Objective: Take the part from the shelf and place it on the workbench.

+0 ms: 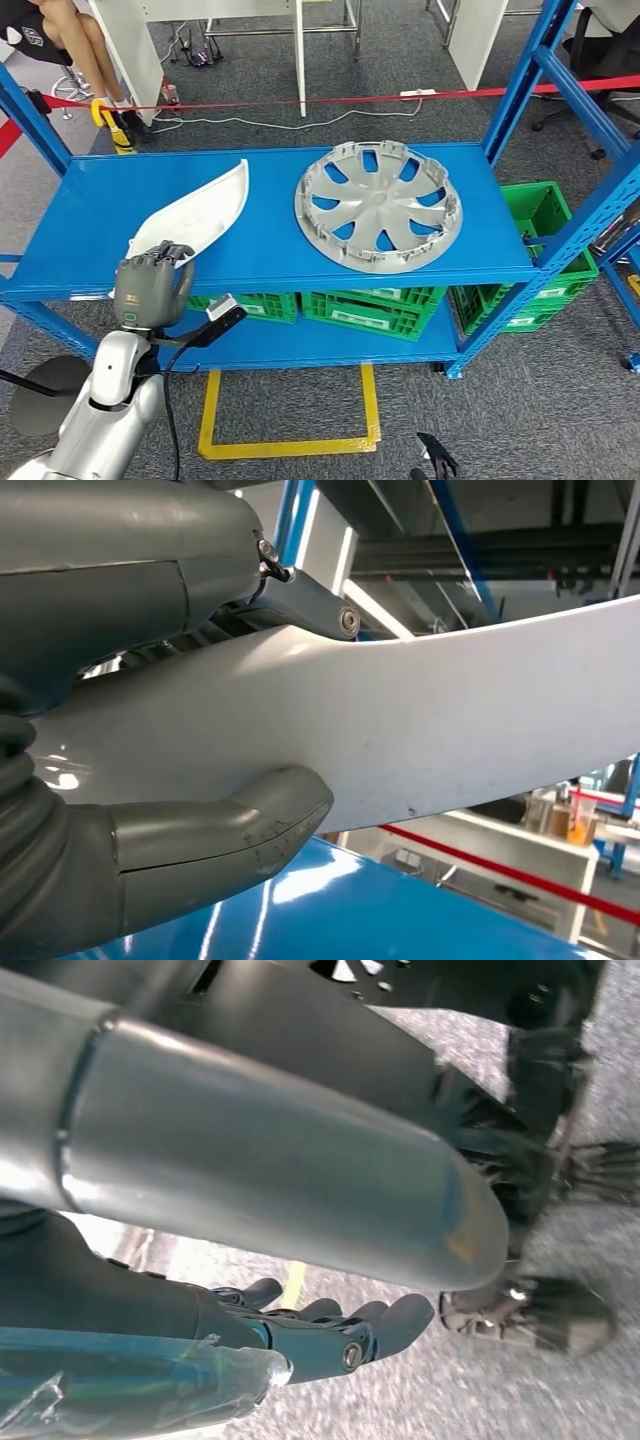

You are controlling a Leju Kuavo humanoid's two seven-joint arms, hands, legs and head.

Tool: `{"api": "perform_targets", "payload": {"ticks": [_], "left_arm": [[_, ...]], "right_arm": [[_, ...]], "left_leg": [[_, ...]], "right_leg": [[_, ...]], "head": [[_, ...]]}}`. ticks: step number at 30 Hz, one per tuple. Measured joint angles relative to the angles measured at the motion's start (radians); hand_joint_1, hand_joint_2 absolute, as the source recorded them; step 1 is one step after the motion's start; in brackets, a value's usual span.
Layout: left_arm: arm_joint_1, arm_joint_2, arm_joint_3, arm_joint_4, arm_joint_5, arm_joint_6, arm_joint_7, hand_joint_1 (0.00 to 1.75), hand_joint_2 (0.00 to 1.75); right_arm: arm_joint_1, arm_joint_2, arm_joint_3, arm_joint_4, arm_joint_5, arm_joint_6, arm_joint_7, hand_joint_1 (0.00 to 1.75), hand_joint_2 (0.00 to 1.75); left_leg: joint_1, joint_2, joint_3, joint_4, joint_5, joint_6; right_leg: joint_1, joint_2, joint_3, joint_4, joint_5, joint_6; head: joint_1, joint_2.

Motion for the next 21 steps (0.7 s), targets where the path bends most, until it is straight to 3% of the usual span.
{"api": "perform_targets", "payload": {"ticks": [1, 4, 5, 7, 9, 10, 11, 12, 14, 16, 19, 20, 21], "left_arm": [[0.005, 0.0, -0.002, -0.013, 0.0, 0.001, 0.0, 1.75, 1.75], [0.016, 0.0, -0.008, -0.04, 0.0, 0.004, -0.002, 1.75, 1.75], [0.021, 0.0, -0.01, -0.047, 0.0, 0.006, -0.005, 1.75, 1.75], [0.028, -0.001, -0.013, -0.06, 0.0, 0.013, -0.014, 1.75, 1.75], [0.035, -0.003, -0.017, -0.073, -0.001, 0.019, -0.021, 1.75, 1.75], [0.039, -0.004, -0.019, -0.077, -0.001, 0.021, -0.022, 1.75, 1.75], [0.043, -0.005, -0.02, -0.081, -0.001, 0.023, -0.022, 1.75, 1.75], [0.046, -0.006, -0.021, -0.085, -0.001, 0.023, -0.022, 1.75, 1.75], [0.048, -0.009, -0.022, -0.094, 0.0, 0.025, -0.023, 1.75, 1.75], [0.048, -0.01, -0.023, -0.102, 0.002, 0.03, -0.025, 1.75, 1.75], [0.047, -0.015, -0.025, -0.106, 0.013, 0.036, -0.032, 1.75, 1.75], [0.046, -0.018, -0.026, -0.106, 0.017, 0.036, -0.035, 1.75, 1.75], [0.045, -0.021, -0.027, -0.107, 0.021, 0.036, -0.037, 1.75, 1.75]], "right_arm": [[-0.001, 0.0, -0.001, -0.002, 0.0, 0.001, 0.0, 0.0, 0.0], [-0.002, -0.001, -0.004, -0.005, 0.0, -0.002, 0.002, 0.0, 0.0], [-0.002, -0.001, -0.005, -0.007, 0.0, -0.005, 0.003, 0.0, 0.0], [-0.002, -0.001, -0.007, -0.01, 0.0, -0.012, 0.005, 0.0, 0.0], [-0.001, -0.002, -0.009, -0.013, 0.0, -0.02, 0.005, 0.0, 0.0], [-0.001, -0.002, -0.009, -0.015, 0.0, -0.023, 0.005, 0.0, 0.0], [0.0, -0.002, -0.011, -0.016, 0.0, -0.026, 0.005, 0.0, 0.0], [0.001, -0.002, -0.012, -0.018, 0.0, -0.029, 0.005, 0.0, 0.0], [0.001, -0.001, -0.015, -0.022, 0.0, -0.035, 0.005, 0.0, 0.0], [-0.001, -0.001, -0.018, -0.027, -0.002, -0.04, 0.006, 0.0, 0.0], [0.002, -0.001, -0.027, -0.031, -0.006, -0.046, 0.007, 0.0, 0.0], [0.005, -0.001, -0.031, -0.031, -0.006, -0.048, 0.007, 0.0, 0.0], [0.007, -0.001, -0.033, -0.031, -0.007, -0.049, 0.008, 0.0, 0.0]], "left_leg": [[0.0, -0.003, -0.005, 0.005, 0.004, -0.008], [0.001, -0.006, -0.015, 0.009, 0.015, -0.028], [0.002, 0.001, -0.023, 0.022, -0.002, -0.031], [0.001, 0.019, -0.055, 0.109, -0.082, -0.033], [-0.002, 0.026, -0.094, 0.246, -0.172, -0.032], [-0.003, 0.027, -0.1, 0.292, -0.193, -0.029], [-0.005, 0.027, -0.09, 0.306, -0.194, -0.024], [-0.008, 0.026, -0.061, 0.282, -0.18, -0.017], [-0.017, 0.011, 0.034, 0.159, -0.15, 0.004], [-0.024, -0.007, 0.104, 0.053, -0.146, 0.013], [-0.029, 0.001, 0.111, 0.017, -0.132, 0.016], [-0.028, 0.008, 0.107, 0.012, -0.12, 0.022], [-0.026, 0.016, 0.1, 0.007, -0.108, 0.028]], "right_leg": [[0.0, 0.006, 0.01, -0.019, 0.002, -0.007], [0.004, 0.01, -0.009, -0.009, 0.008, -0.046], [0.005, 0.009, -0.017, -0.008, 0.014, -0.056], [0.007, 0.008, -0.037, -0.009, 0.032, -0.073], [0.011, 0.009, -0.062, -0.009, 0.052, -0.079], [0.014, 0.01, -0.075, -0.009, 0.062, -0.08], [0.016, 0.013, -0.087, -0.009, 0.071, -0.08], [0.019, 0.017, -0.1, -0.009, 0.081, -0.079], [0.022, 0.028, -0.123, -0.009, 0.102, -0.076], [0.022, 0.038, -0.137, -0.012, 0.122, -0.068], [0.018, 0.051, -0.141, -0.029, 0.151, -0.047], [0.017, 0.046, -0.148, -0.027, 0.144, -0.041], [0.018, 0.035, -0.158, -0.008, 0.118, -0.036]], "head": [[-0.001, 0.0], [-0.005, 0.0], [-0.006, 0.0], [-0.01, 0.0], [-0.013, 0.0], [-0.012, 0.0], [-0.013, 0.0], [-0.013, 0.0], [-0.012, 0.0], [-0.012, 0.0], [-0.015, 0.0], [-0.014, 0.0], [-0.012, 0.0]]}}
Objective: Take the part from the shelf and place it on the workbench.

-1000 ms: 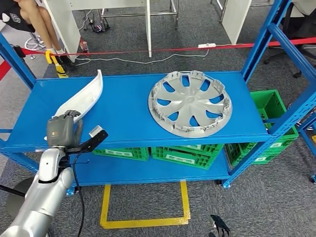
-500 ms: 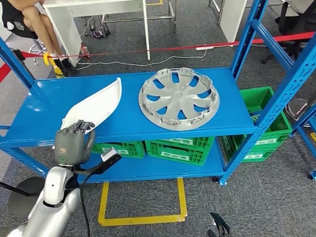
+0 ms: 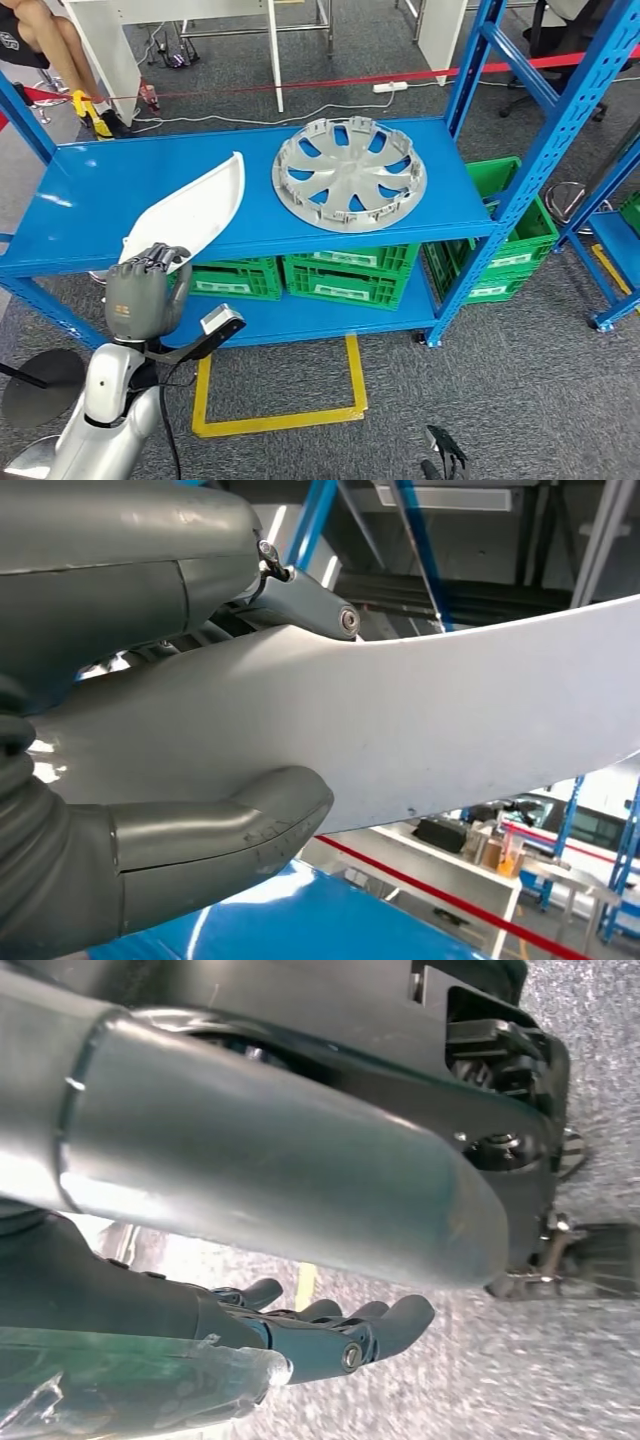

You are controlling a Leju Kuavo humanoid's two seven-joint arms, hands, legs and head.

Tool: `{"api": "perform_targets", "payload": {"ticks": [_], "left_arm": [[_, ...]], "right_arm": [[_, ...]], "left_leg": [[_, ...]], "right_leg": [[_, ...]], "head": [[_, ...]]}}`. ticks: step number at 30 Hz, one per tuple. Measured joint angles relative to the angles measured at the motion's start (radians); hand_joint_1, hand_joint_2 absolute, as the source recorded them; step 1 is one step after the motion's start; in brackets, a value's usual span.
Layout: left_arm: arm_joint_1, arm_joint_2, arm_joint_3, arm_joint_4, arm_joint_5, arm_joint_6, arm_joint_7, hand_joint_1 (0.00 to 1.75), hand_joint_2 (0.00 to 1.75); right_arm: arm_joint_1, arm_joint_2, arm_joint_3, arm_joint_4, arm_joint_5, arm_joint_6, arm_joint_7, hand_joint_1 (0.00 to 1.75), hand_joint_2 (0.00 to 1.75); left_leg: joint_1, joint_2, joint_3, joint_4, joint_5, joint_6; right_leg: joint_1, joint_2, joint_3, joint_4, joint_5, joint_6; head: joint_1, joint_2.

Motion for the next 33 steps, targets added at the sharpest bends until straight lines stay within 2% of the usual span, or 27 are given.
{"api": "perform_targets", "payload": {"ticks": [1, 3, 4, 5, 6, 7, 8, 9, 10, 11, 12, 14, 15, 16, 18, 19, 20, 21, 22, 23, 25, 26, 27, 29, 30, 31, 33], "left_arm": [[-0.001, -0.002, -0.001, 0.0, 0.004, 0.0, -0.001, 1.75, 1.75], [-0.001, -0.005, -0.001, 0.0, 0.008, 0.0, -0.001, 1.75, 1.75], [-0.001, -0.006, -0.001, 0.0, 0.009, 0.0, -0.002, 1.75, 1.75], [-0.001, -0.007, -0.002, 0.0, 0.011, 0.0, -0.002, 1.75, 1.75], [-0.001, -0.007, -0.002, 0.0, 0.012, 0.0, -0.003, 1.75, 1.75], [-0.002, -0.008, -0.002, 0.0, 0.014, 0.001, -0.004, 1.75, 1.75], [-0.002, -0.008, -0.002, -0.001, 0.015, 0.001, -0.004, 1.75, 1.75], [-0.003, -0.008, -0.002, -0.004, 0.017, 0.001, -0.005, 1.75, 1.75], [-0.004, -0.008, -0.002, -0.006, 0.017, 0.002, -0.005, 1.75, 1.75], [-0.006, -0.008, -0.002, -0.009, 0.018, 0.002, -0.006, 1.75, 1.75], [-0.008, -0.008, -0.002, -0.011, 0.018, 0.002, -0.006, 1.75, 1.75], [-0.01, -0.009, -0.004, -0.011, 0.019, 0.002, -0.007, 1.75, 1.75], [-0.01, -0.01, -0.004, -0.011, 0.02, 0.002, -0.007, 1.75, 1.75], [-0.01, -0.01, -0.004, -0.011, 0.02, 0.002, -0.008, 1.75, 1.75], [-0.01, -0.009, -0.004, -0.011, 0.022, 0.003, -0.008, 1.75, 1.75], [-0.009, -0.009, -0.004, -0.011, 0.024, 0.003, -0.008, 1.75, 1.75], [-0.008, -0.009, -0.005, -0.011, 0.027, 0.003, -0.008, 1.75, 1.75], [-0.007, -0.008, -0.005, -0.011, 0.032, 0.005, -0.009, 1.75, 1.75], [-0.006, -0.008, -0.005, -0.011, 0.037, 0.008, -0.01, 1.75, 1.75], [-0.005, -0.008, -0.005, -0.011, 0.044, 0.014, -0.013, 1.75, 1.75], [-0.004, -0.008, -0.005, -0.01, 0.059, 0.03, -0.023, 1.75, 1.75], [-0.003, -0.008, -0.005, -0.01, 0.067, 0.038, -0.028, 1.75, 1.75], [-0.002, -0.007, -0.005, -0.009, 0.072, 0.045, -0.032, 1.75, 1.75], [-0.001, -0.008, -0.005, -0.007, 0.077, 0.052, -0.036, 1.75, 1.75], [-0.001, -0.009, -0.005, -0.006, 0.079, 0.053, -0.037, 1.75, 1.75], [-0.001, -0.01, -0.004, -0.005, 0.08, 0.054, -0.038, 1.75, 1.75], [0.001, -0.012, -0.003, -0.003, 0.082, 0.056, -0.038, 1.75, 1.75]], "right_arm": [[0.001, 0.0, -0.002, 0.0, 0.0, -0.001, 0.002, 0.0, 0.0], [0.002, 0.0, -0.003, -0.002, -0.001, 0.0, 0.007, 0.0, 0.0], [0.002, 0.0, -0.005, -0.002, -0.002, 0.0, 0.008, 0.0, 0.0], [0.002, 0.0, -0.007, -0.002, -0.003, 0.0, 0.008, 0.0, 0.0], [0.002, 0.0, -0.01, -0.002, -0.004, -0.001, 0.008, 0.0, 0.0], [0.002, 0.0, -0.013, -0.003, -0.005, -0.001, 0.008, 0.0, 0.0], [0.001, 0.0, -0.016, -0.005, -0.006, -0.002, 0.008, 0.0, 0.0], [-0.002, 0.001, -0.018, -0.006, -0.007, -0.002, 0.01, 0.0, 0.0], [-0.005, 0.001, -0.019, -0.008, -0.008, -0.002, 0.013, 0.0, 0.0], [-0.008, 0.002, -0.02, -0.01, -0.009, -0.002, 0.015, 0.0, 0.0], [-0.009, 0.002, -0.022, -0.011, -0.01, -0.002, 0.016, 0.0, 0.0], [-0.007, 0.002, -0.027, -0.011, -0.011, -0.004, 0.016, 0.0, 0.0], [-0.007, 0.002, -0.028, -0.011, -0.012, -0.005, 0.016, 0.0, 0.0], [-0.007, 0.003, -0.029, -0.011, -0.013, -0.004, 0.017, 0.0, 0.0], [-0.008, 0.004, -0.031, -0.011, -0.018, -0.002, 0.02, 0.0, 0.0], [-0.007, 0.005, -0.032, -0.011, -0.021, -0.001, 0.021, 0.0, 0.0], [-0.005, 0.005, -0.035, -0.011, -0.022, -0.001, 0.021, 0.0, 0.0], [-0.003, 0.005, -0.038, -0.011, -0.023, -0.001, 0.022, 0.0, 0.0], [0.0, 0.005, -0.04, -0.011, -0.022, -0.001, 0.022, 0.0, 0.0], [0.001, 0.005, -0.042, -0.011, -0.021, -0.001, 0.022, 0.0, 0.0], [0.002, 0.005, -0.044, -0.011, -0.018, -0.002, 0.022, 0.0, 0.0], [0.003, 0.005, -0.045, -0.011, -0.017, -0.003, 0.022, 0.0, 0.0], [0.006, 0.005, -0.046, -0.011, -0.016, -0.004, 0.022, 0.0, 0.0], [0.014, 0.005, -0.049, -0.01, -0.015, -0.006, 0.022, 0.0, 0.0], [0.018, 0.004, -0.05, -0.01, -0.015, -0.007, 0.022, 0.0, 0.0], [0.021, 0.004, -0.051, -0.01, -0.014, -0.007, 0.023, 0.0, 0.0], [0.022, 0.004, -0.052, -0.01, -0.013, -0.008, 0.028, 0.0, 0.0]], "left_leg": [[0.002, 0.008, -0.009, -0.004, 0.012, 0.005], [0.001, 0.024, -0.033, -0.004, 0.032, 0.01], [0.0, 0.034, -0.047, -0.003, 0.042, 0.009], [0.0, 0.044, -0.061, -0.003, 0.053, 0.008], [0.001, 0.054, -0.075, -0.002, 0.063, 0.006], [0.001, 0.064, -0.087, 0.0, 0.071, 0.003], [0.001, 0.072, -0.097, 0.004, 0.079, -0.001], [0.0, 0.081, -0.106, 0.009, 0.084, -0.007], [-0.002, 0.09, -0.111, 0.013, 0.09, -0.012], [-0.004, 0.098, -0.112, 0.017, 0.095, -0.017], [-0.004, 0.108, -0.112, 0.018, 0.1, -0.022], [-0.001, 0.112, -0.112, 0.02, 0.097, -0.032], [0.001, 0.099, -0.117, 0.035, 0.073, -0.039], [0.002, 0.08, -0.129, 0.07, 0.031, -0.045], [0.003, 0.043, -0.162, 0.191, -0.074, -0.052], [0.003, 0.036, -0.174, 0.251, -0.107, -0.053], [0.003, 0.033, -0.174, 0.287, -0.116, -0.052], [0.003, 0.03, -0.157, 0.288, -0.106, -0.049], [0.003, 0.024, -0.123, 0.253, -0.082, -0.045], [0.003, 0.01, -0.074, 0.191, -0.059, -0.039], [0.004, -0.031, 0.017, 0.057, -0.046, -0.028], [0.004, -0.045, 0.039, 0.019, -0.05, -0.025], [0.002, -0.048, 0.045, 0.003, -0.052, -0.021], [0.002, -0.03, 0.034, -0.001, -0.035, -0.011], [0.003, -0.019, 0.026, -0.002, -0.024, -0.004], [0.005, -0.008, 0.016, -0.005, -0.012, 0.003], [0.004, 0.014, -0.011, -0.006, 0.011, 0.012]], "right_leg": [[0.0, -0.015, -0.015, 0.041, -0.043, 0.004], [-0.001, -0.038, -0.048, 0.168, -0.141, 0.013], [-0.002, -0.042, -0.055, 0.225, -0.165, 0.018], [-0.002, -0.044, -0.049, 0.257, -0.165, 0.022], [-0.003, -0.047, -0.026, 0.255, -0.147, 0.025], [-0.004, -0.055, 0.016, 0.218, -0.121, 0.029], [-0.004, -0.073, 0.07, 0.153, -0.109, 0.033], [-0.001, -0.093, 0.125, 0.08, -0.112, 0.032], [0.001, -0.108, 0.162, 0.024, -0.121, 0.026], [0.005, -0.116, 0.182, -0.011, -0.134, 0.017], [0.008, -0.11, 0.184, -0.023, -0.137, 0.003], [0.008, -0.094, 0.17, -0.022, -0.124, -0.02], [0.006, -0.086, 0.163, -0.023, -0.113, -0.03], [0.003, -0.078, 0.153, -0.025, -0.099, -0.037], [0.001, -0.058, 0.125, -0.024, -0.072, -0.044], [0.001, -0.048, 0.108, -0.024, -0.059, -0.044], [0.001, -0.037, 0.093, -0.023, -0.047, -0.042], [0.001, -0.026, 0.078, -0.023, -0.036, -0.04], [0.001, -0.015, 0.065, -0.023, -0.025, -0.038], [0.0, -0.004, 0.052, -0.023, -0.013, -0.035], [0.0, 0.018, 0.033, -0.023, 0.009, -0.026], [0.0, 0.027, 0.027, -0.026, 0.02, -0.019], [-0.001, 0.036, 0.024, -0.031, 0.032, -0.012], [-0.002, 0.042, 0.018, -0.041, 0.049, 0.001], [-0.002, 0.028, 0.009, -0.034, 0.035, 0.005], [-0.001, 0.007, -0.004, -0.007, 0.001, 0.008], [-0.001, -0.035, -0.038, 0.109, -0.105, 0.012]], "head": [[0.002, 0.0], [0.005, 0.0], [0.005, 0.0], [0.005, 0.0], [0.006, 0.0], [0.005, 0.0], [0.006, 0.0], [0.006, 0.0], [0.005, 0.0], [0.005, 0.0], [0.004, 0.0], [0.004, 0.0], [0.004, 0.0], [0.003, 0.0], [0.002, 0.0], [0.002, 0.0], [0.002, 0.0], [0.002, 0.0], [0.002, 0.0], [0.002, 0.0], [0.002, 0.0], [0.002, 0.0], [0.002, 0.0], [0.001, 0.0], [0.003, 0.0], [0.007, 0.0], [0.013, 0.0]]}}
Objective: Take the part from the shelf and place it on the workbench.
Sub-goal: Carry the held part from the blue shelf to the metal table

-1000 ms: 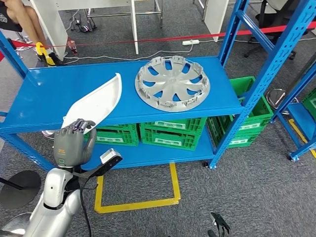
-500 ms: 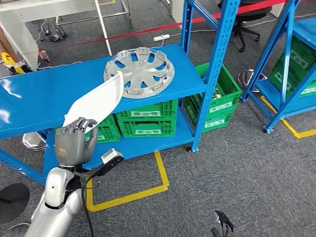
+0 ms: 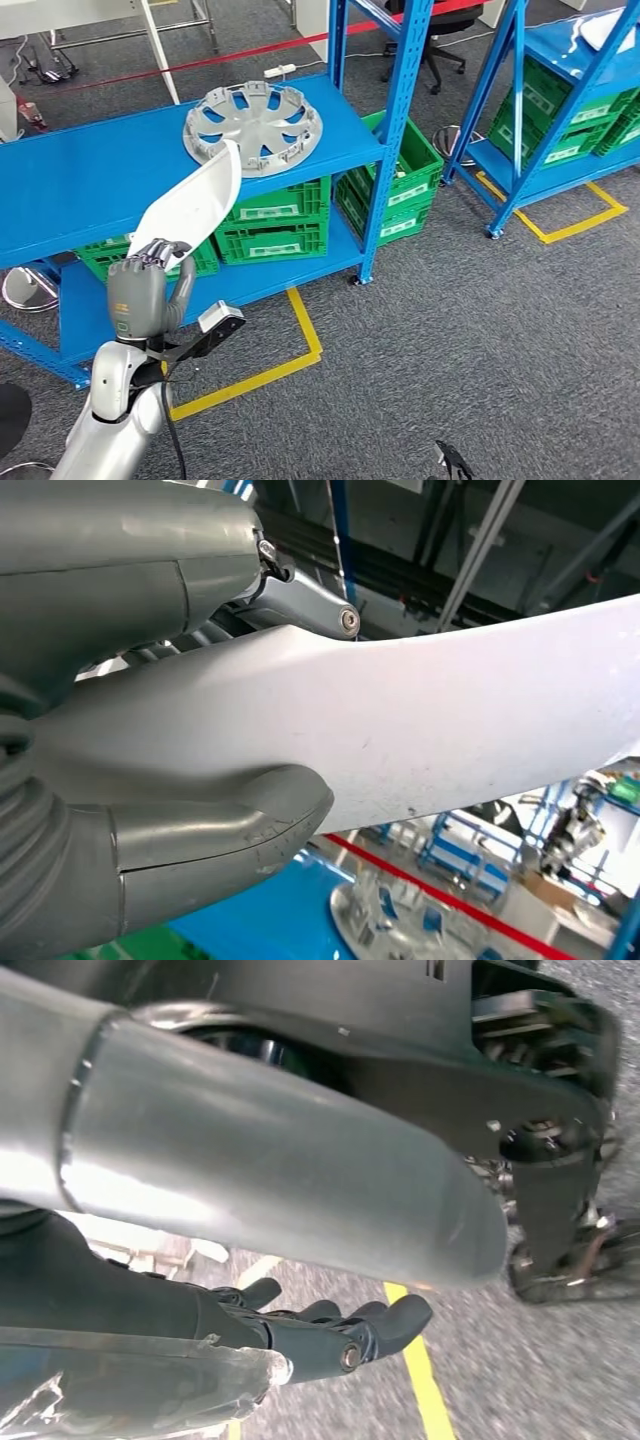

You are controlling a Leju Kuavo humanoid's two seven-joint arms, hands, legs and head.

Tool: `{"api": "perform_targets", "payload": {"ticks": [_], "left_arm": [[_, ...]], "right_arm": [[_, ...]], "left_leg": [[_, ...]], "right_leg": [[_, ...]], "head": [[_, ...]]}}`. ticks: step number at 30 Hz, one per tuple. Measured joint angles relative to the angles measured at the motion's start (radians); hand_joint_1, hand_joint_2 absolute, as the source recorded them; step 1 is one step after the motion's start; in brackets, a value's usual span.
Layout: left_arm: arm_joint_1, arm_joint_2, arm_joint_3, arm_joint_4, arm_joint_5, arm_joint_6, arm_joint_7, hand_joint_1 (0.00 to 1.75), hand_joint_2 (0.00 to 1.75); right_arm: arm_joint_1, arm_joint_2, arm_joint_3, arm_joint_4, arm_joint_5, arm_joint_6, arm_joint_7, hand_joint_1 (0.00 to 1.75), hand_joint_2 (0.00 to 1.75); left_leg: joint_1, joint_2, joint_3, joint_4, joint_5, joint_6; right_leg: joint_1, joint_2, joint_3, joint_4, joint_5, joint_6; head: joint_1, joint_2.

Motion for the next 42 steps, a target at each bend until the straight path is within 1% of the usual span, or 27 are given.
{"api": "perform_targets", "payload": {"ticks": [1, 2, 4, 6, 8, 9, 11, 12, 14, 16, 17, 18, 20, 21, 23, 24, 26, 28, 29, 31, 32, 33, 35, 37, 39, 40, 42], "left_arm": [[0.001, 0.0, 0.0, 0.002, 0.0, 0.002, -0.001, 1.75, 1.75], [0.002, 0.0, 0.0, 0.005, 0.0, 0.004, -0.002, 1.75, 1.75], [0.002, -0.001, 0.0, 0.011, -0.001, 0.011, -0.008, 1.75, 1.75], [0.001, -0.001, 0.0, 0.017, -0.002, 0.015, -0.018, 1.75, 1.75], [-0.003, -0.001, 0.002, 0.019, 0.005, 0.016, -0.039, 1.75, 1.75], [-0.006, -0.001, 0.003, 0.021, 0.018, 0.017, -0.055, 1.75, 1.75], [-0.013, -0.002, 0.004, 0.028, 0.05, 0.018, -0.09, 1.75, 1.75], [-0.015, -0.002, 0.004, 0.033, 0.064, 0.019, -0.1, 1.75, 1.75], [-0.018, 0.0, 0.004, 0.046, 0.079, 0.019, -0.107, 1.75, 1.75], [-0.017, 0.003, 0.005, 0.055, 0.087, 0.019, -0.107, 1.75, 1.75], [-0.017, 0.004, 0.005, 0.059, 0.09, 0.018, -0.107, 1.75, 1.75], [-0.016, 0.005, 0.005, 0.062, 0.092, 0.018, -0.107, 1.75, 1.75], [-0.016, 0.005, 0.004, 0.067, 0.096, 0.018, -0.107, 1.75, 1.75], [-0.016, 0.005, 0.004, 0.069, 0.098, 0.018, -0.107, 1.75, 1.75], [-0.018, 0.005, 0.003, 0.072, 0.11, 0.018, -0.107, 1.75, 1.75], [-0.018, 0.005, 0.003, 0.074, 0.118, 0.017, -0.107, 1.75, 1.75], [-0.019, 0.006, 0.002, 0.08, 0.134, 0.013, -0.109, 1.75, 1.75], [-0.02, 0.005, 0.001, 0.086, 0.144, 0.009, -0.111, 1.75, 1.75], [-0.021, 0.006, 0.001, 0.089, 0.147, 0.008, -0.112, 1.75, 1.75], [-0.021, 0.007, 0.001, 0.094, 0.154, 0.006, -0.114, 1.75, 1.75], [-0.021, 0.008, 0.001, 0.096, 0.159, 0.005, -0.117, 1.75, 1.75], [-0.021, 0.008, 0.001, 0.098, 0.164, 0.004, -0.119, 1.75, 1.75], [-0.021, 0.008, 0.001, 0.1, 0.174, 0.0, -0.122, 1.75, 1.75], [-0.022, 0.008, 0.001, 0.101, 0.179, -0.003, -0.123, 1.75, 1.75], [-0.023, 0.009, 0.001, 0.101, 0.182, -0.005, -0.123, 1.75, 1.75], [-0.024, 0.009, 0.001, 0.101, 0.183, -0.005, -0.124, 1.75, 1.75], [-0.024, 0.009, 0.001, 0.102, 0.182, -0.007, -0.125, 1.75, 1.75]], "right_arm": [[0.0, 0.0, 0.0, 0.0, 0.0, 0.0, 0.002, 0.0, 0.0], [0.0, 0.001, 0.0, 0.0, 0.001, -0.001, 0.003, 0.0, 0.0], [0.001, 0.001, -0.001, 0.0, 0.003, -0.005, 0.003, 0.0, 0.0], [-0.002, 0.001, -0.002, 0.0, 0.006, -0.011, 0.004, 0.0, 0.0], [-0.011, 0.001, -0.004, -0.004, 0.009, -0.017, 0.01, 0.0, 0.0], [-0.015, 0.001, -0.004, -0.005, 0.01, -0.02, 0.012, 0.0, 0.0], [-0.018, 0.001, -0.006, -0.006, 0.013, -0.031, 0.011, 0.0, 0.0], [-0.018, 0.001, -0.007, -0.007, 0.013, -0.038, 0.009, 0.0, 0.0], [-0.018, 0.001, -0.012, -0.01, 0.008, -0.052, 0.01, 0.0, 0.0], [-0.017, 0.002, -0.02, -0.015, -0.002, -0.06, 0.012, 0.0, 0.0], [-0.015, 0.002, -0.024, -0.018, -0.005, -0.062, 0.013, 0.0, 0.0], [-0.013, 0.003, -0.027, -0.019, -0.007, -0.064, 0.013, 0.0, 0.0], [-0.009, 0.003, -0.032, -0.021, -0.007, -0.067, 0.013, 0.0, 0.0], [-0.008, 0.003, -0.035, -0.021, -0.007, -0.069, 0.013, 0.0, 0.0], [-0.008, 0.003, -0.04, -0.025, -0.006, -0.073, 0.014, 0.0, 0.0], [-0.007, 0.003, -0.044, -0.026, -0.006, -0.074, 0.014, 0.0, 0.0], [-0.002, 0.002, -0.05, -0.028, -0.006, -0.077, 0.015, 0.0, 0.0], [0.006, 0.001, -0.057, -0.028, -0.006, -0.079, 0.017, 0.0, 0.0], [0.008, 0.001, -0.06, -0.028, -0.006, -0.08, 0.021, 0.0, 0.0], [0.008, 0.002, -0.064, -0.028, -0.005, -0.081, 0.03, 0.0, 0.0], [0.007, 0.003, -0.066, -0.028, -0.005, -0.082, 0.032, 0.0, 0.0], [0.008, 0.004, -0.068, -0.028, -0.004, -0.082, 0.032, 0.0, 0.0], [0.009, 0.004, -0.072, -0.028, -0.004, -0.084, 0.032, 0.0, 0.0], [0.006, 0.004, -0.075, -0.029, -0.003, -0.085, 0.034, 0.0, 0.0], [0.002, 0.005, -0.078, -0.032, -0.003, -0.085, 0.036, 0.0, 0.0], [0.0, 0.005, -0.079, -0.033, -0.002, -0.085, 0.034, 0.0, 0.0], [0.003, 0.005, -0.082, -0.034, 0.0, -0.085, 0.027, 0.0, 0.0]], "left_leg": [[-0.001, 0.012, -0.015, 0.001, 0.011, 0.002], [-0.002, 0.024, -0.031, 0.001, 0.024, 0.002], [-0.002, 0.047, -0.063, 0.003, 0.047, -0.001], [-0.004, 0.068, -0.089, 0.006, 0.067, -0.009], [-0.007, 0.087, -0.102, 0.011, 0.085, -0.019], [-0.008, 0.097, -0.104, 0.011, 0.094, -0.025], [-0.005, 0.111, -0.104, 0.009, 0.106, -0.036], [-0.002, 0.101, -0.108, 0.015, 0.093, -0.043], [0.001, 0.057, -0.127, 0.078, 0.013, -0.057], [0.002, 0.025, -0.155, 0.202, -0.086, -0.063], [0.002, 0.02, -0.162, 0.256, -0.11, -0.063], [0.001, 0.017, -0.157, 0.284, -0.111, -0.062], [0.002, 0.009, -0.101, 0.239, -0.066, -0.056], [0.002, -0.007, -0.055, 0.177, -0.045, -0.053], [0.003, -0.045, 0.029, 0.046, -0.04, -0.043], [0.003, -0.057, 0.05, 0.008, -0.047, -0.039], [0.002, -0.048, 0.052, -0.009, -0.044, -0.028], [0.003, -0.027, 0.042, -0.011, -0.029, -0.012], [0.003, -0.016, 0.036, -0.012, -0.021, -0.004], [-0.003, 0.007, 0.019, -0.012, -0.005, 0.005], [-0.006, 0.019, 0.008, -0.011, 0.003, 0.007], [-0.008, 0.03, -0.002, -0.011, 0.011, 0.008], [-0.013, 0.052, -0.024, -0.011, 0.027, 0.007], [-0.018, 0.07, -0.04, -0.009, 0.041, 0.003], [-0.021, 0.089, -0.047, -0.008, 0.055, -0.005], [-0.021, 0.1, -0.05, -0.007, 0.062, -0.009], [-0.018, 0.105, -0.056, -0.005, 0.066, -0.02]], "right_leg": [[-0.001, -0.007, -0.013, 0.069, -0.04, 0.003], [-0.001, -0.009, -0.016, 0.123, -0.056, 0.006], [-0.001, -0.014, 0.025, 0.141, -0.02, 0.011], [0.0, -0.044, 0.132, 0.033, 0.012, 0.013], [0.007, -0.08, 0.23, -0.105, -0.016, 0.003], [0.012, -0.088, 0.251, -0.145, -0.031, -0.004], [0.015, -0.072, 0.238, -0.157, -0.023, -0.026], [0.014, -0.063, 0.231, -0.158, -0.013, -0.035], [0.009, -0.045, 0.211, -0.16, 0.014, -0.051], [0.008, -0.023, 0.18, -0.159, 0.041, -0.057], [0.008, -0.012, 0.162, -0.159, 0.054, -0.057], [0.008, -0.001, 0.145, -0.158, 0.067, -0.055], [0.007, 0.021, 0.114, -0.158, 0.092, -0.051], [0.005, 0.031, 0.101, -0.158, 0.104, -0.047], [0.004, 0.051, 0.079, -0.159, 0.127, -0.036], [0.004, 0.06, 0.072, -0.161, 0.139, -0.03], [0.002, 0.077, 0.065, -0.171, 0.161, -0.017], [0.004, 0.054, 0.05, -0.152, 0.134, -0.006], [0.005, 0.032, 0.037, -0.111, 0.094, -0.002], [0.006, -0.002, 0.003, 0.023, -0.003, 0.002], [0.005, -0.008, -0.01, 0.089, -0.033, 0.003], [0.005, -0.011, -0.01, 0.131, -0.038, 0.003], [0.006, -0.016, 0.041, 0.111, 0.002, -0.001], [0.012, -0.049, 0.153, -0.026, 0.025, -0.009], [0.022, -0.077, 0.236, -0.148, 0.008, -0.022], [0.027, -0.077, 0.248, -0.174, 0.001, -0.028], [0.027, -0.06, 0.232, -0.181, 0.016, -0.042]], "head": [[0.0, 0.0], [0.0, 0.0], [0.0, 0.0], [0.0, 0.0], [-0.001, 0.0], [-0.002, 0.0], [-0.003, 0.0], [-0.002, 0.0], [-0.004, 0.0], [-0.005, 0.0], [-0.005, 0.0], [-0.005, 0.0], [-0.005, 0.0], [-0.005, 0.0], [-0.005, 0.0], [-0.004, 0.0], [-0.004, 0.0], [0.001, 0.0], [0.004, 0.0], [0.01, 0.0], [0.01, 0.0], [0.01, 0.0], [0.01, 0.0], [0.01, 0.0], [0.01, 0.0], [0.009, 0.0], [0.01, 0.0]]}}
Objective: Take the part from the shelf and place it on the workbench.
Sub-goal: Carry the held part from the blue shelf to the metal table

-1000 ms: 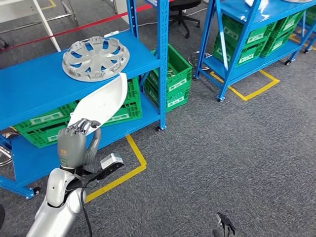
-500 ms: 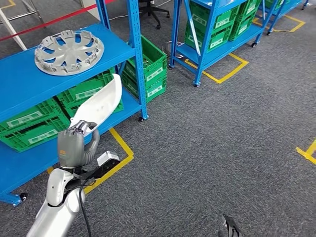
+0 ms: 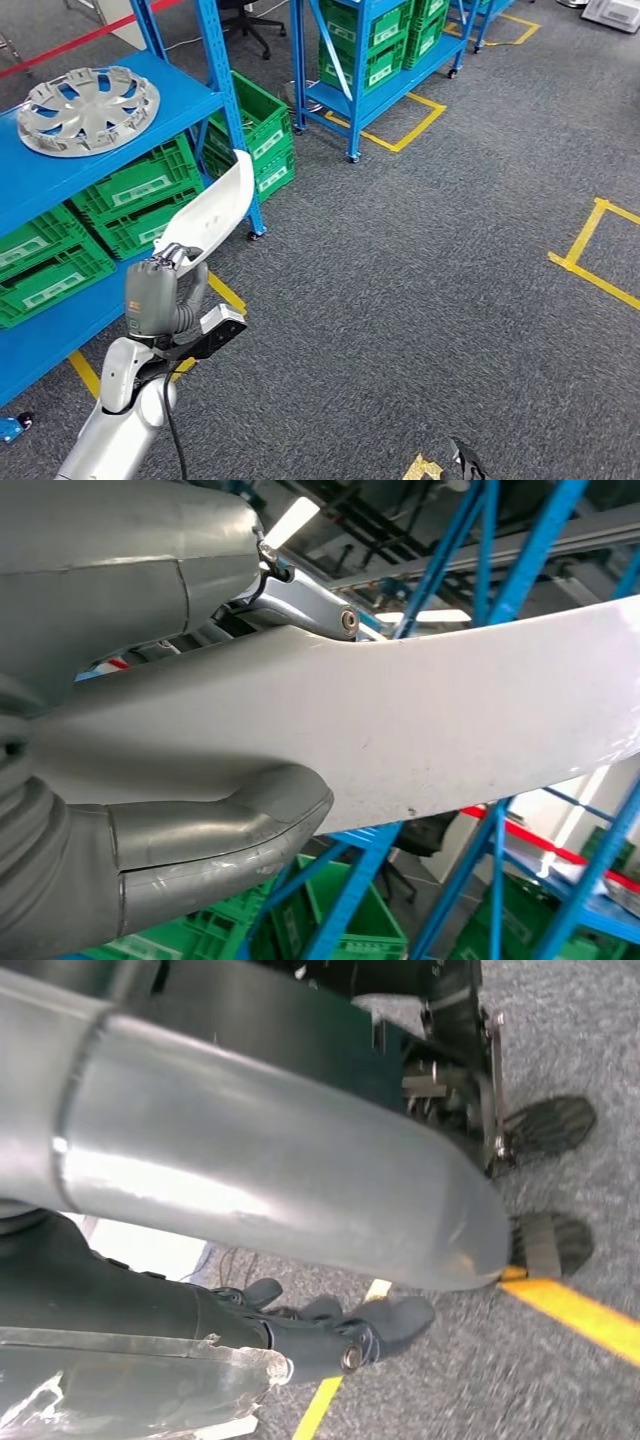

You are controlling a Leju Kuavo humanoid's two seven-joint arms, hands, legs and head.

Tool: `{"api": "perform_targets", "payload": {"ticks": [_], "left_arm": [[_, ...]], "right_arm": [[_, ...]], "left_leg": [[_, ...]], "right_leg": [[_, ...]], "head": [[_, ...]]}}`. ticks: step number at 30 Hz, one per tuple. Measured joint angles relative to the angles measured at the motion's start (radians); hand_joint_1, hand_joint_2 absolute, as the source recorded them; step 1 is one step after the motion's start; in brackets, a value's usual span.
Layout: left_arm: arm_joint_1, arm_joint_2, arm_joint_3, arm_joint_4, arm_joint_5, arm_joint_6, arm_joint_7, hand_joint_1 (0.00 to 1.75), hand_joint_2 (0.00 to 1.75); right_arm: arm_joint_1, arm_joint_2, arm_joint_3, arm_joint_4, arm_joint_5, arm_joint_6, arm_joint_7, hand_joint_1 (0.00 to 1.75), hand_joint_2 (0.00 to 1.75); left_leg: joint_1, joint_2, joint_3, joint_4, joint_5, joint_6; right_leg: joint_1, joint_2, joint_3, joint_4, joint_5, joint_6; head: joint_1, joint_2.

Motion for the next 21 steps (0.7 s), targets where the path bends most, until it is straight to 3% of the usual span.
{"api": "perform_targets", "payload": {"ticks": [2, 3, 5, 6, 7, 8, 10, 12, 13, 15, 16, 17, 20, 21], "left_arm": [[0.0, 0.001, 0.0, 0.001, -0.007, -0.002, 0.003, 1.75, 1.75], [-0.001, 0.003, 0.0, 0.002, -0.014, -0.002, 0.007, 1.75, 1.75], [0.0, 0.006, 0.0, 0.005, -0.029, -0.006, 0.017, 1.75, 1.75], [0.0, 0.006, 0.0, 0.006, -0.036, -0.007, 0.021, 1.75, 1.75], [0.0, 0.007, 0.0, 0.008, -0.041, -0.009, 0.023, 1.75, 1.75], [0.0, 0.007, 0.0, 0.008, -0.044, -0.009, 0.024, 1.75, 1.75], [-0.002, 0.007, 0.0, 0.009, -0.047, -0.011, 0.024, 1.75, 1.75], [-0.002, 0.007, -0.001, 0.009, -0.048, -0.012, 0.024, 1.75, 1.75], [-0.003, 0.007, -0.001, 0.01, -0.048, -0.012, 0.024, 1.75, 1.75], [-0.003, 0.007, -0.001, 0.01, -0.051, -0.014, 0.025, 1.75, 1.75], [-0.004, 0.006, -0.001, 0.011, -0.055, -0.015, 0.029, 1.75, 1.75], [-0.005, 0.006, -0.001, 0.011, -0.06, -0.017, 0.034, 1.75, 1.75], [-0.004, 0.009, -0.001, 0.011, -0.074, -0.026, 0.051, 1.75, 1.75], [-0.003, 0.01, -0.001, 0.011, -0.075, -0.031, 0.054, 1.75, 1.75]], "right_arm": [[0.001, 0.001, -0.005, -0.001, 0.001, 0.0, -0.002, 0.0, 0.0], [0.001, 0.001, -0.007, -0.001, 0.002, 0.0, -0.001, 0.0, 0.0], [0.0, 0.002, -0.012, -0.002, 0.002, 0.0, 0.001, 0.0, 0.0], [0.001, 0.003, -0.013, -0.002, 0.002, 0.001, 0.001, 0.0, 0.0], [0.002, 0.003, -0.015, -0.002, 0.002, 0.001, 0.001, 0.0, 0.0], [0.003, 0.004, -0.017, -0.002, 0.002, 0.002, 0.002, 0.0, 0.0], [0.004, 0.004, -0.018, -0.003, 0.002, 0.002, 0.003, 0.0, 0.0], [0.003, 0.004, -0.021, -0.007, 0.002, 0.002, 0.004, 0.0, 0.0], [0.004, 0.004, -0.022, -0.009, 0.002, 0.002, 0.005, 0.0, 0.0], [0.01, 0.003, -0.026, -0.01, 0.003, 0.001, 0.005, 0.0, 0.0], [0.013, 0.003, -0.028, -0.01, 0.003, 0.001, 0.005, 0.0, 0.0], [0.016, 0.003, -0.031, -0.011, 0.004, 0.002, 0.009, 0.0, 0.0], [0.018, 0.006, -0.037, -0.011, 0.007, 0.005, 0.023, 0.0, 0.0], [0.019, 0.008, -0.039, -0.011, 0.008, 0.006, 0.024, 0.0, 0.0]], "left_leg": [[0.004, -0.037, -0.017, 0.043, -0.055, -0.015], [0.006, -0.061, -0.032, 0.094, -0.105, -0.021], [0.008, -0.082, -0.063, 0.223, -0.188, -0.027], [0.009, -0.085, -0.067, 0.267, -0.199, -0.027], [0.009, -0.087, -0.058, 0.281, -0.187, -0.026], [0.01, -0.091, -0.034, 0.262, -0.158, -0.025], [0.012, -0.123, 0.052, 0.146, -0.115, -0.021], [0.016, -0.161, 0.127, 0.025, -0.123, -0.013], [0.015, -0.169, 0.14, -0.003, -0.133, -0.008], [0.016, -0.153, 0.13, -0.009, -0.124, 0.004], [0.017, -0.143, 0.122, -0.009, -0.116, 0.011], [0.019, -0.131, 0.114, -0.01, -0.106, 0.019], [0.017, -0.096, 0.09, -0.01, -0.083, 0.028], [0.016, -0.083, 0.081, -0.009, -0.077, 0.027]], "right_leg": [[-0.006, 0.016, -0.021, -0.003, 0.022, -0.014], [-0.007, 0.025, -0.032, -0.003, 0.034, -0.018], [-0.008, 0.046, -0.065, -0.002, 0.06, -0.022], [-0.008, 0.057, -0.082, -0.001, 0.074, -0.022], [-0.008, 0.067, -0.1, 0.0, 0.087, -0.021], [-0.009, 0.077, -0.117, 0.001, 0.1, -0.019], [-0.011, 0.098, -0.15, 0.005, 0.126, -0.011], [-0.01, 0.119, -0.172, 0.005, 0.153, -0.001], [-0.01, 0.128, -0.178, 0.003, 0.166, 0.004], [-0.011, 0.141, -0.188, -0.007, 0.185, 0.016], [-0.01, 0.134, -0.196, -0.001, 0.176, 0.021], [-0.01, 0.117, -0.209, 0.024, 0.147, 0.026], [-0.015, 0.059, -0.259, 0.218, 0.009, 0.04], [-0.018, 0.052, -0.269, 0.279, -0.007, 0.044]], "head": [[-0.002, 0.0], [-0.003, 0.0], [-0.004, 0.0], [-0.004, 0.0], [-0.004, 0.0], [-0.004, 0.0], [-0.004, 0.0], [-0.003, 0.0], [-0.004, 0.0], [-0.006, 0.0], [-0.006, 0.0], [-0.002, 0.0], [0.01, 0.0], [0.01, 0.0]]}}
